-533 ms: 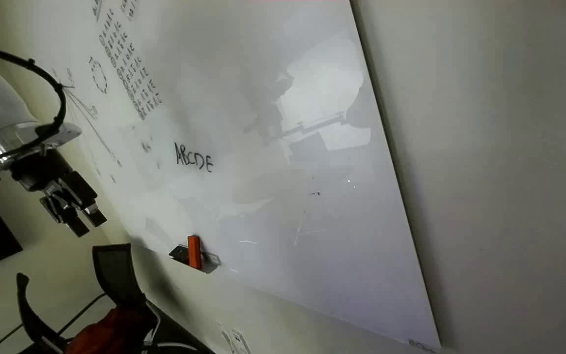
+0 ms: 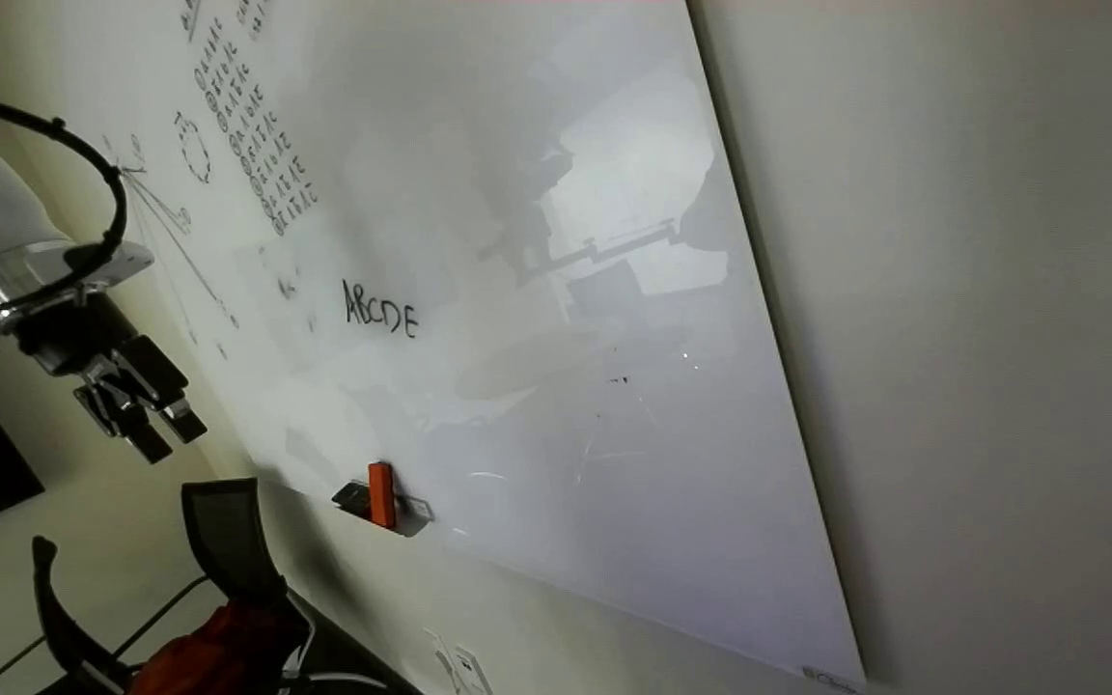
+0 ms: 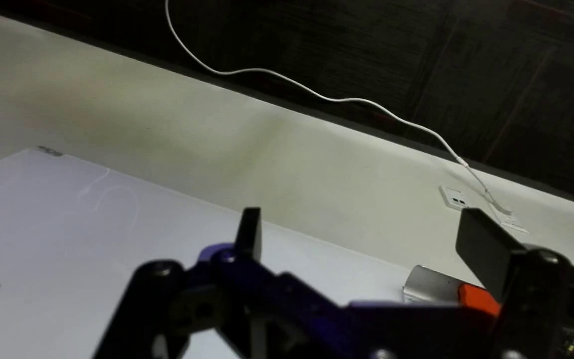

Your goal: Use the orange eraser to clean the "ABCDE" off the whiteboard

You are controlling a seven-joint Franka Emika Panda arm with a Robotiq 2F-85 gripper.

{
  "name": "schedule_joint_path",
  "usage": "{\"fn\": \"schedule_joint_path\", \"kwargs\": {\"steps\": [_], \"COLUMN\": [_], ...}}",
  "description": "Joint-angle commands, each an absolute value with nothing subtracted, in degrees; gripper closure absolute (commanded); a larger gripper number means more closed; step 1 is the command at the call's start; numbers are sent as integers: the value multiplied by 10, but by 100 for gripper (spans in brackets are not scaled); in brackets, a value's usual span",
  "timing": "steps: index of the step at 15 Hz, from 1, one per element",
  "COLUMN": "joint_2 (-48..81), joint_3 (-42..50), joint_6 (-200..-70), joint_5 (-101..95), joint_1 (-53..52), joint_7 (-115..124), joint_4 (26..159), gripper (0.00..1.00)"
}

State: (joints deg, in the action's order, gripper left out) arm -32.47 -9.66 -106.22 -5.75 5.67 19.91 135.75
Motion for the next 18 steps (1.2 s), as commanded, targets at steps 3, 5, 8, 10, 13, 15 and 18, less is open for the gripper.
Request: {"fn": "schedule_joint_path", "kwargs": {"steps": [3,5,8,10,13,15,18], "joint_2": [-291,-270,-229,-201,-162,-142,-137], "joint_3": [-144,-169,-199,-209,-211,-200,-181], "joint_6": [-1147,-1190,-1245,-1274,-1306,-1313,-1295], "joint_5": [-85,-106,-149,-182,-231,-245,-235], "joint_1": [33,31,34,33,27,18,0], "joint_7": [275,313,368,403,453,471,456], "joint_4": [1355,1362,1372,1380,1396,1407,1403], "gripper": [0,0,0,0,0,0,0]}}
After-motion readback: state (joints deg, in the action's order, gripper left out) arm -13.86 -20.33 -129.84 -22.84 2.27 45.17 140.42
